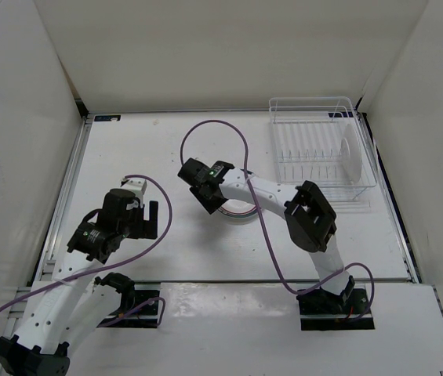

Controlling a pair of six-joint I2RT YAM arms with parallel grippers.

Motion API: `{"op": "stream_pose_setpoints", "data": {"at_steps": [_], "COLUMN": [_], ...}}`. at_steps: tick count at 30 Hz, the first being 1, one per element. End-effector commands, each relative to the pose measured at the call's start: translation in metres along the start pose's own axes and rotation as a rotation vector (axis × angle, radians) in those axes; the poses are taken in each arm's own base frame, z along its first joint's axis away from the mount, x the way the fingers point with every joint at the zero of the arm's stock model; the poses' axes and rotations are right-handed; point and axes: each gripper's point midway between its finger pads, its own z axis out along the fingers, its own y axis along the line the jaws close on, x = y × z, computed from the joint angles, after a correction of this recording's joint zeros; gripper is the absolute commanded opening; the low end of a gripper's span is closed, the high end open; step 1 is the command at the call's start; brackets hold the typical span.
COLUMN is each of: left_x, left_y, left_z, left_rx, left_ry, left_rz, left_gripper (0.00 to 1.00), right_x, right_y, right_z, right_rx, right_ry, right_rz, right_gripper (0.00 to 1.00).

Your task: Unload the plates from the dish rack

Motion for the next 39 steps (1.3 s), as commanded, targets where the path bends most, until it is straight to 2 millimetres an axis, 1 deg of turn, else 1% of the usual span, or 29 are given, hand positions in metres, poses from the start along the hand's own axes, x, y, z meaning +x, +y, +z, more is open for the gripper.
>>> {"op": "stream_pose_setpoints", "data": {"at_steps": [1, 7, 10, 11, 12, 13, 14, 15, 16, 17, 18, 19, 20, 21, 22, 23, 24, 25, 27, 28, 30, 31, 32, 33, 35, 36, 37, 38, 39], "left_x": [-0.008, -0.008, -0.008, -0.009, -0.009, -0.009, -0.009, -0.010, -0.008, -0.009, -0.009, -0.008, -0.010, -0.010, -0.009, -0.010, -0.009, -0.009, -0.007, -0.008, -0.008, -0.007, -0.007, -0.006, -0.005, -0.005, -0.004, -0.003, -0.003], "left_y": [-0.005, -0.004, -0.005, -0.004, -0.004, -0.004, -0.004, -0.005, -0.005, -0.004, -0.005, -0.004, -0.004, -0.005, -0.005, -0.004, -0.005, -0.006, -0.007, -0.008, -0.008, -0.008, -0.007, -0.008, -0.008, -0.007, -0.007, -0.006, -0.006], "left_z": [-0.005, -0.006, -0.006, -0.007, -0.007, -0.007, -0.007, -0.008, -0.008, -0.009, -0.009, -0.009, -0.009, -0.010, -0.009, -0.010, -0.010, -0.010, -0.008, -0.008, -0.007, -0.007, -0.006, -0.005, -0.004, -0.003, -0.003, -0.002, -0.002], "left_rx": [0.025, 0.023, 0.027, 0.024, 0.022, 0.024, 0.026, 0.027, 0.027, 0.027, 0.028, 0.026, 0.029, 0.030, 0.030, 0.030, 0.033, 0.037, 0.043, 0.045, 0.046, 0.043, 0.041, 0.041, 0.039, 0.035, 0.032, 0.026, 0.025], "left_ry": [-0.017, -0.020, -0.024, -0.027, -0.026, -0.026, -0.027, -0.033, -0.030, -0.036, -0.035, -0.035, -0.042, -0.043, -0.040, -0.048, -0.047, -0.046, -0.030, -0.030, -0.022, -0.021, -0.017, -0.010, -0.008, -0.002, 0.003, 0.010, 0.010], "left_rz": [-0.006, -0.009, -0.010, -0.010, -0.009, -0.009, -0.009, -0.011, -0.010, -0.013, -0.012, -0.015, -0.014, -0.013, -0.016, -0.020, -0.018, -0.018, -0.016, -0.016, -0.012, -0.013, -0.012, -0.011, -0.010, -0.010, -0.008, -0.011, -0.008], "left_gripper": [1.00, 1.00, 1.00, 1.00, 1.00, 1.00, 1.00, 1.00, 1.00, 1.00, 1.00, 1.00, 1.00, 1.00, 1.00, 1.00, 1.00, 1.00, 1.00, 1.00, 1.00, 1.00, 1.00, 1.00, 1.00, 1.00, 1.00, 1.00, 1.00], "right_x": [0.003, 0.009, 0.009, 0.005, 0.005, -0.003, -0.012, -0.022, -0.024, -0.033, -0.037, -0.038, -0.038, -0.041, -0.033, -0.034, -0.035, -0.027, -0.020, -0.012, -0.004, 0.005, 0.010, 0.025, 0.029, 0.045, 0.047, 0.062, 0.071], "right_y": [0.003, -0.002, -0.005, -0.007, -0.010, -0.018, -0.031, -0.040, -0.059, -0.074, -0.082, -0.113, -0.128, -0.135, -0.179, -0.194, -0.206, -0.240, -0.271, -0.295, -0.314, -0.339, -0.346, -0.369, -0.377, -0.394, -0.396, -0.390, -0.418], "right_z": [0.003, 0.013, 0.013, 0.003, -0.004, -0.012, -0.034, -0.047, -0.053, -0.078, -0.088, -0.097, -0.108, -0.114, -0.115, -0.129, -0.136, -0.139, -0.156, -0.164, -0.168, -0.169, -0.170, -0.169, -0.162, -0.159, -0.159, -0.147, -0.156], "right_rx": [-0.031, -0.030, -0.025, -0.038, -0.041, -0.041, -0.034, -0.032, -0.016, -0.024, -0.037, -0.041, -0.041, -0.073, -0.032, -0.029, -0.027, 0.025, 0.120, 0.172, 0.216, 0.257, 0.260, 0.293, 0.260, 0.283, 0.264, 0.249, 0.296], "right_ry": [0.014, 0.040, 0.046, 0.033, 0.033, 0.012, -0.038, -0.073, -0.084, -0.150, -0.175, -0.195, -0.220, -0.240, -0.249, -0.289, -0.313, -0.320, -0.354, -0.365, -0.362, -0.359, -0.353, -0.340, -0.331, -0.314, -0.326, -0.286, -0.363], "right_rz": [0.028, 0.044, 0.062, 0.070, 0.076, 0.095, 0.120, 0.139, 0.174, 0.205, 0.226, 0.299, 0.330, 0.365, 0.464, 0.509, 0.538, 0.604, 0.643, 0.690, 0.718, 0.770, 0.791, 0.855, 0.896, 0.949, 0.979, 1.002, 1.059], "right_gripper": [0.55, 0.55, 0.53, 0.49, 0.48, 0.48, 0.48, 0.48, 0.48, 0.48, 0.51, 0.51, 0.51, 0.51, 0.51, 0.51, 0.49, 0.49, 0.49, 0.49, 0.49, 0.50, 0.50, 0.50, 0.50, 0.50, 0.50, 0.53, 0.54]}}
